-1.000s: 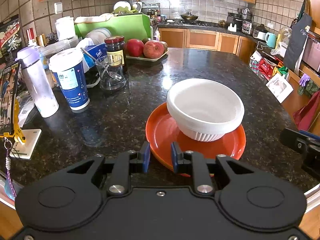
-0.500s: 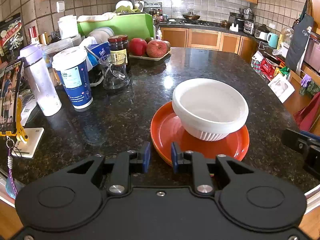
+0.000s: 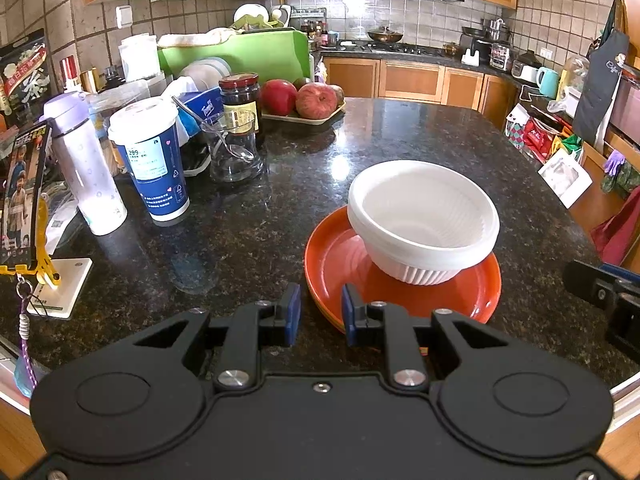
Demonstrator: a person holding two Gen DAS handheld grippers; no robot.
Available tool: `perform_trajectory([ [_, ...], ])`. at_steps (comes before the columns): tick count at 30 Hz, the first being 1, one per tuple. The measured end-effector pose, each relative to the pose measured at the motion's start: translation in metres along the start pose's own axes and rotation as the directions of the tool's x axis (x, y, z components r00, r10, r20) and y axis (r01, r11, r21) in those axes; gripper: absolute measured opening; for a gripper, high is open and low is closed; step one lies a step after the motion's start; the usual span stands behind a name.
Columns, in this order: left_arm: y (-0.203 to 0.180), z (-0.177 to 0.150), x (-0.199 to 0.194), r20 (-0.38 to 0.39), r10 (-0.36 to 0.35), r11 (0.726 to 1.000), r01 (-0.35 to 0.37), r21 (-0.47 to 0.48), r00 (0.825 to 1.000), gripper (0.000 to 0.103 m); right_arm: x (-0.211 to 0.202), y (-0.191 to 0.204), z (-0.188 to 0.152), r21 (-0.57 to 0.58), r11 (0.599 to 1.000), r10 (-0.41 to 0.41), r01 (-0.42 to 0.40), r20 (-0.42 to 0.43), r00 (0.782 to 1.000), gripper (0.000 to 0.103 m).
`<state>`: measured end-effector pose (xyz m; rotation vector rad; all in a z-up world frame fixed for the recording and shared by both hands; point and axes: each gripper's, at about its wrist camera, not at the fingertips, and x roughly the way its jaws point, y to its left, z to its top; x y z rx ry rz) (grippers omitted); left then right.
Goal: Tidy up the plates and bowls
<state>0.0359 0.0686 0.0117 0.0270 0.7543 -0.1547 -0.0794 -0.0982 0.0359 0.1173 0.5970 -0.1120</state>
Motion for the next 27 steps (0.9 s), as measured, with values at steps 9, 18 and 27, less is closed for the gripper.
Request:
perform_trajectory([
  [9,0.000,0.000,0.002,-0.003,-0.006,1.000,0.006,0.008,1.000,0.030,0.004,0.002,0.001,0.002,1.000,0.002,-0.002,-0.010,1.000,0.034],
  [18,0.000,0.001,0.005,-0.006,-0.014,1.000,0.014,0.017,1.000,0.030,0.010,0.004,0.002,0.001,1.000,0.001,-0.001,-0.020,1.000,0.034],
  [27,0.001,0.004,0.010,-0.004,-0.017,1.000,0.017,0.019,1.000,0.030,0.018,0.003,0.003,0.004,1.000,-0.001,0.001,-0.032,0.999,0.034],
])
